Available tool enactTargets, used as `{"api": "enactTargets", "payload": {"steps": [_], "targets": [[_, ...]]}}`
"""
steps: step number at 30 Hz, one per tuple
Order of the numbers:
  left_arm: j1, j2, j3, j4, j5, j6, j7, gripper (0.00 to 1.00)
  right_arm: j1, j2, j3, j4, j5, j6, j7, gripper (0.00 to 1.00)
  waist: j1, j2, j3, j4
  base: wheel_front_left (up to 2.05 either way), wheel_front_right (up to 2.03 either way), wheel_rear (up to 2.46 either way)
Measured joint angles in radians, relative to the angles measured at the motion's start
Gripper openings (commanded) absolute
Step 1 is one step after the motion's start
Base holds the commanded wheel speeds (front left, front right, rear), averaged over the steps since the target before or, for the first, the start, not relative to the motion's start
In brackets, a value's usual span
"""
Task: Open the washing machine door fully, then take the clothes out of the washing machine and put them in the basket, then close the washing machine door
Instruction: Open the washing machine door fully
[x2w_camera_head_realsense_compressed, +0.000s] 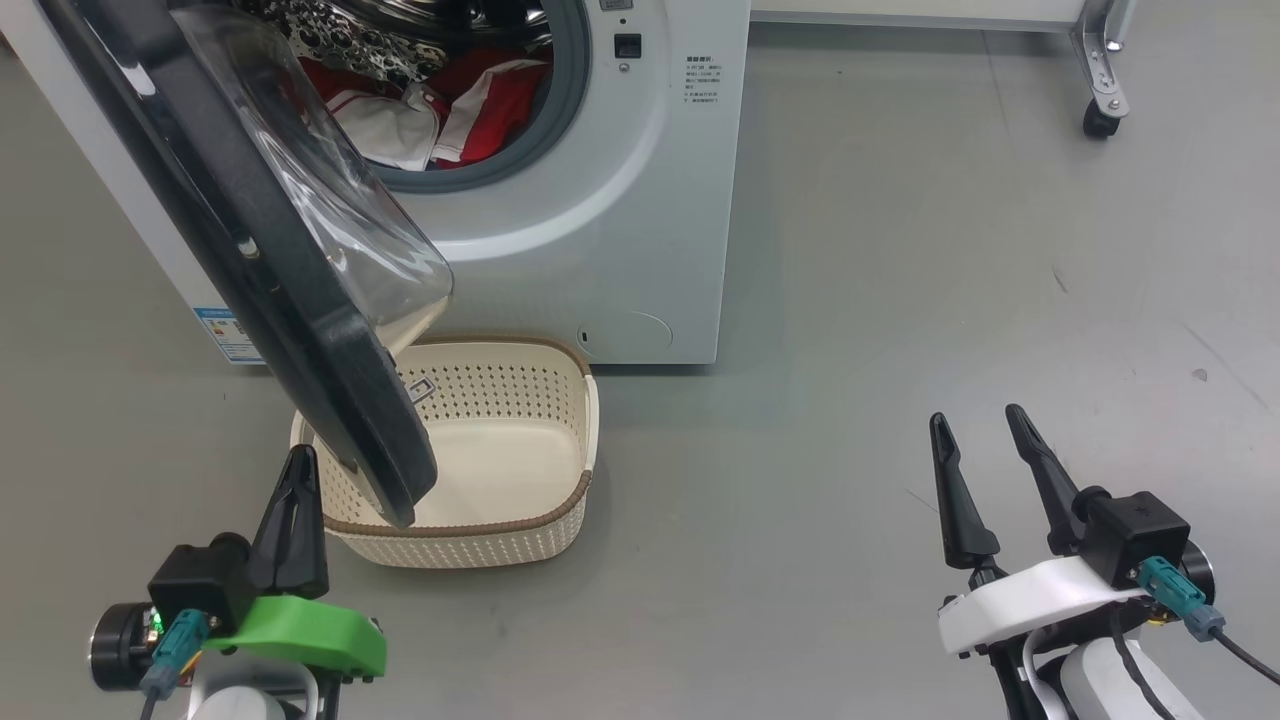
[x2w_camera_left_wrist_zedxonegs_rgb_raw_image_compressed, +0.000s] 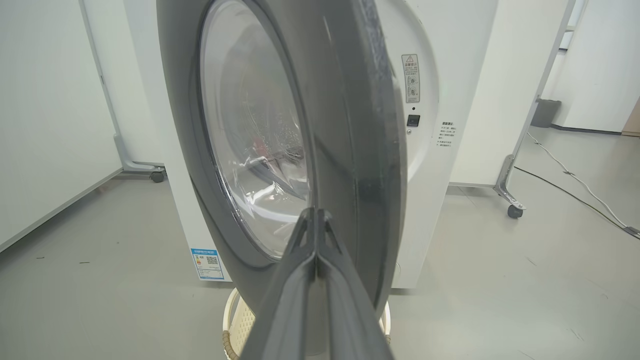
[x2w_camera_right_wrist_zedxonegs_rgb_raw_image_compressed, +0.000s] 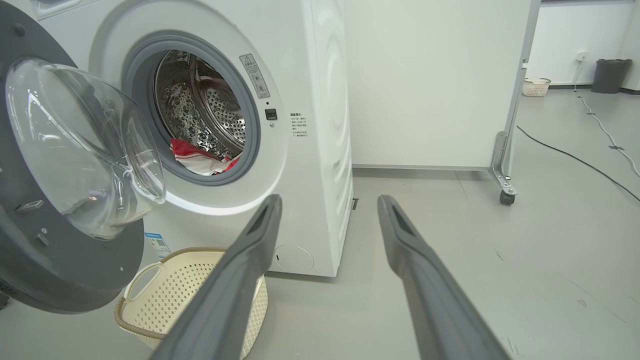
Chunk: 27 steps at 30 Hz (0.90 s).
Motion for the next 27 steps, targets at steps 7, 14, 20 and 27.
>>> {"api": "enactTargets", "payload": {"steps": [7, 14, 20, 27], "targets": [[-0.001, -0.001, 0.014, -0.035, 0.000, -0.015, 0.000, 0.00, 0.001, 0.012, -0.003, 0.000, -0.006, 0.010, 0.000, 1.00, 0.0000, 0.0000, -0.002, 0.000, 0.00, 0.00, 0.00], [-0.030, 0.008, 0.061, -0.105, -0.005, -0.016, 0.000, 0.00, 0.010, 0.023, -0.007, 0.001, -0.009, 0.019, 0.000, 1.00, 0.0000, 0.0000, -0.009, -0.002, 0.00, 0.00, 0.00], [-0.134, 0.036, 0.095, -0.199, -0.005, -0.025, -0.002, 0.00, 0.019, 0.035, -0.012, 0.006, -0.012, 0.027, 0.000, 1.00, 0.0000, 0.0000, -0.017, -0.005, 0.00, 0.00, 0.00], [-0.247, 0.069, 0.085, -0.291, 0.023, -0.035, -0.006, 0.00, 0.020, 0.049, -0.014, 0.015, -0.017, 0.035, 0.000, 1.00, 0.0000, 0.0000, -0.030, -0.009, 0.00, 0.00, 0.00]]}}
